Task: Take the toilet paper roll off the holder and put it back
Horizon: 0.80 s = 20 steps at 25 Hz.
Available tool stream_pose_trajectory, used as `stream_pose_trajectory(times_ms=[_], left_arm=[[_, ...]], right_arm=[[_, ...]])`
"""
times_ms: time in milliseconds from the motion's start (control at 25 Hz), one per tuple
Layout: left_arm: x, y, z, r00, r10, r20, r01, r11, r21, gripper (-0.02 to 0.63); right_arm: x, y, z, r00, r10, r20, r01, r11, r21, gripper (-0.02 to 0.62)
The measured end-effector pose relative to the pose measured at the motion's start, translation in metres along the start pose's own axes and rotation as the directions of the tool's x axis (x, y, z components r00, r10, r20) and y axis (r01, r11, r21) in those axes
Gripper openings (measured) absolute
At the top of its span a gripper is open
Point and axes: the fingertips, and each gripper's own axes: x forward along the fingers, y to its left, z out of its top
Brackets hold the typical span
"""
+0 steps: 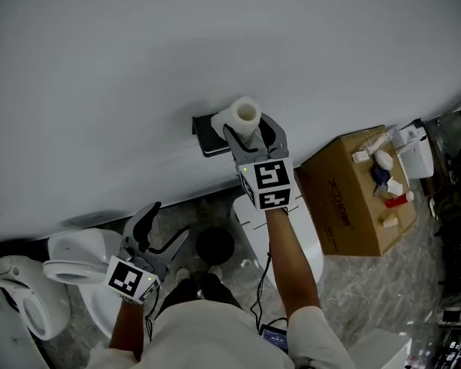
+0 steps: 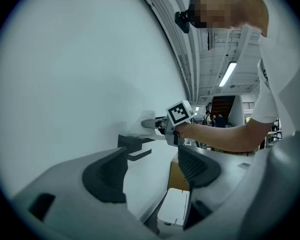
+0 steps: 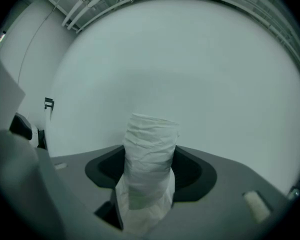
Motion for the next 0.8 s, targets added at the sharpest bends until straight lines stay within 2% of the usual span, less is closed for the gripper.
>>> stream_pose_trajectory(times_ms=[560, 800], left_arm=[[0.005, 0.008, -0.003, 1.000, 0.011, -0.010, -0.011, 1.000, -0.002, 0.304], [0.008, 0.008, -0.003, 1.000, 0.009, -0.009, -0.009, 1.000, -0.002, 0.304]], right_arm=[[0.023, -0.002, -0.015, 1.000, -0.011, 0.000, 0.011, 1.000, 0.007, 0.285], [0.024, -0.004, -0.021, 0.999, -0.007, 0.036, 0.004, 0.997, 0.082, 0.286]])
